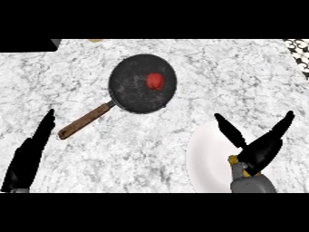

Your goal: Pick the bell pepper from the plate and place it in the pan

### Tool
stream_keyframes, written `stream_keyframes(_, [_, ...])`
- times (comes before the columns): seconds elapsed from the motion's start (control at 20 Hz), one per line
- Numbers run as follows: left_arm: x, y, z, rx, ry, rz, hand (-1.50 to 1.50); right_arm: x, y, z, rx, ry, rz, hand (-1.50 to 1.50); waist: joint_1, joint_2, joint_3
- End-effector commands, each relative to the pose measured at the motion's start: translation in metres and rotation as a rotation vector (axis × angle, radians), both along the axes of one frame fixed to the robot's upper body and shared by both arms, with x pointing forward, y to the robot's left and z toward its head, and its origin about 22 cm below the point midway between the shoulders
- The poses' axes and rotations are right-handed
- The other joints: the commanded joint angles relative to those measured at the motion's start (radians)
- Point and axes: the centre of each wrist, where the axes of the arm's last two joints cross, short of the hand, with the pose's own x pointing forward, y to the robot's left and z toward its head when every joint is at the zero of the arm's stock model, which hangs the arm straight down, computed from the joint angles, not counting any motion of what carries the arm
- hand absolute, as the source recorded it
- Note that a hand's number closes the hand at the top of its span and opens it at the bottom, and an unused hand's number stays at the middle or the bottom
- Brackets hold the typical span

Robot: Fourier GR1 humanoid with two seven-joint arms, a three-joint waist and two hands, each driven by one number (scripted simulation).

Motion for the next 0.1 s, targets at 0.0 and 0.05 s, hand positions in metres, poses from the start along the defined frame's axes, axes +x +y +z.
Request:
stream_keyframes(0.0, [-0.007,-0.003,0.013,-0.008,-0.015,-0.027,0.00,-0.053,-0.015,0.022,0.001,0.002,0.019,-1.50,0.012,0.004,0.001])
stream_keyframes(0.05, [-0.010,0.001,0.006,-0.002,0.001,-0.005,0.00,-0.068,-0.005,0.024,0.003,0.006,0.014,-1.50,0.008,0.003,0.000])
